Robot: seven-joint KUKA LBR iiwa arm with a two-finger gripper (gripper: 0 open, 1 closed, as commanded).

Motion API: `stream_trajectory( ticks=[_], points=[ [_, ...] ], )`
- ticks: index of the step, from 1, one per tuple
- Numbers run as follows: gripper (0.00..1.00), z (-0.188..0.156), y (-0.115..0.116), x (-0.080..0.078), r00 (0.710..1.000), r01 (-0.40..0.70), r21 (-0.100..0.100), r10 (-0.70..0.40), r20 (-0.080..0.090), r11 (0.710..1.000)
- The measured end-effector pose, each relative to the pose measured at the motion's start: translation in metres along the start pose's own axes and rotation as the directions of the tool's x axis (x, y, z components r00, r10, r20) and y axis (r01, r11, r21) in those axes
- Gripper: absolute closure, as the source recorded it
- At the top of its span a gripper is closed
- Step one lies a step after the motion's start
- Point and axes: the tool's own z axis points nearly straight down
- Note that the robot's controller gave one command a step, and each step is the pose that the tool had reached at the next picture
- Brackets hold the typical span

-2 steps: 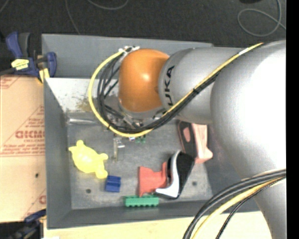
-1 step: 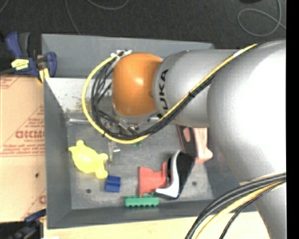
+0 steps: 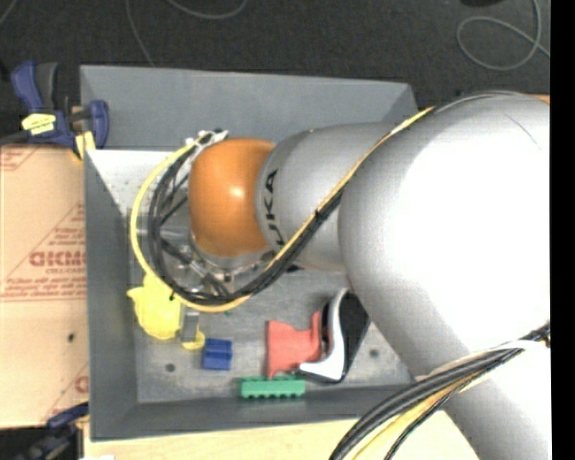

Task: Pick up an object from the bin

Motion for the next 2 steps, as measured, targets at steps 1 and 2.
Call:
stream_trajectory(
  ticks=[1,2],
  points=[
    [1.00,0.0038,-0.0119,-0.0127,0.989,0.149,-0.004,-0.149,0.010,0.989],
    [1.00,0.0038,-0.0117,-0.0126,0.989,0.149,-0.004,-0.149,0.010,0.989]
  ],
)
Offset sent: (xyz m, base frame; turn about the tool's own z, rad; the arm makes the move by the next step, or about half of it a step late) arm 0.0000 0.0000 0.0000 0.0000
